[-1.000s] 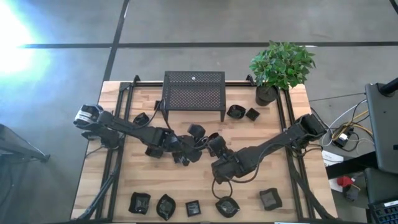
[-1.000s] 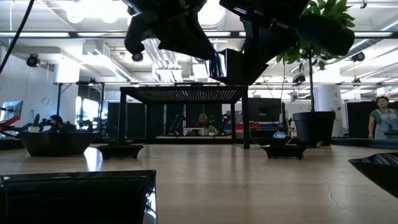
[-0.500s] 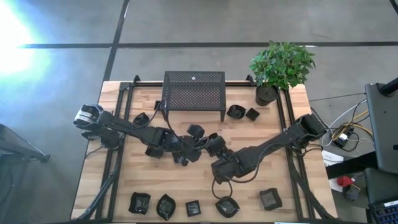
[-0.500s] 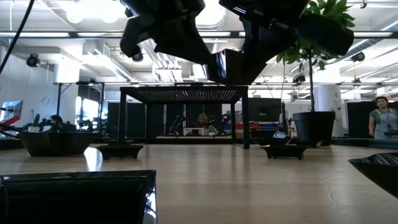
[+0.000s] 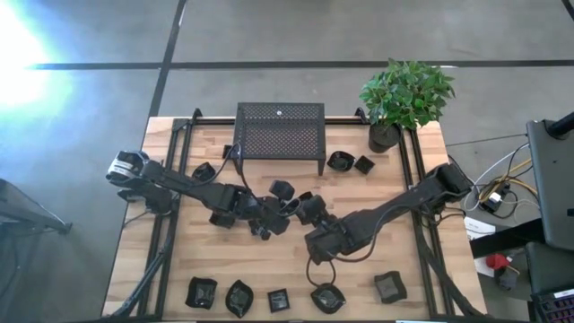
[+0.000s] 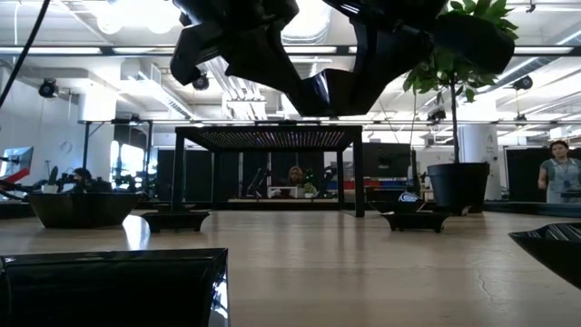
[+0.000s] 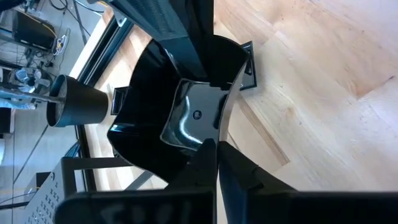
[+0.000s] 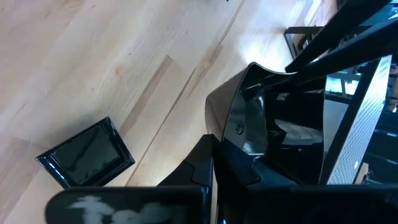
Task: Pick & Place Mini shaped plates
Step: Stack the black distorted square plate on top of the other black distorted square plate
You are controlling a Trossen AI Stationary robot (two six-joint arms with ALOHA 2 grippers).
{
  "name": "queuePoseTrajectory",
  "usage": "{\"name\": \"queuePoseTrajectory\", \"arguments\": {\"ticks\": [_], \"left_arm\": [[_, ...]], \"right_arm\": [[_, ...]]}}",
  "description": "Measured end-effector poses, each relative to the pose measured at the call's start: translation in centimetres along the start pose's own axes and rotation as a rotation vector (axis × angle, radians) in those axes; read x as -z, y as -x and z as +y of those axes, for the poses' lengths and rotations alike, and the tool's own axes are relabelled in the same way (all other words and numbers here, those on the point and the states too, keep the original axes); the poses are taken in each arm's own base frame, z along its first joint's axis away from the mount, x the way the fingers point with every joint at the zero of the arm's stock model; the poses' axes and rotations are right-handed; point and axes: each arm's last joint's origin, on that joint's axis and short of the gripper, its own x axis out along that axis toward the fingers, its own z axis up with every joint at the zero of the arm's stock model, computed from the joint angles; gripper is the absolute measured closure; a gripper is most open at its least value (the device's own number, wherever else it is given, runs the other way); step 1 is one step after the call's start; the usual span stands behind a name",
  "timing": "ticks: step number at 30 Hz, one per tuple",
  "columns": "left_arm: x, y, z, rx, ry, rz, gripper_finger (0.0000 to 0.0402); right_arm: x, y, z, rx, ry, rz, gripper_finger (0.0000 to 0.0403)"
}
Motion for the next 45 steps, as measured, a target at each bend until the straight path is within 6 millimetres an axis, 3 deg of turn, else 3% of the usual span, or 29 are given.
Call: {"name": "queuePoseTrajectory", "arguments": {"ticks": [20, 36, 45], "left_arm": [[0.06, 0.0, -0.02, 0.002, -0.001, 0.007, 0.0401], [0.18, 0.0, -0.1, 0.01, 0.0, 0.019, 0.0401], [0.75, 0.08, -0.53, 0.051, 0.04, 0.08, 0.0401]], "right_arm": [[0.14, 0.08, -0.32, 0.002, -0.017, -0.003, 0.0393], [0.04, 0.15, -0.27, 0.008, -0.009, -0.01, 0.0276], [0.21, 0.85, -0.6, 0.007, -0.112, -0.027, 0.0261]]}}
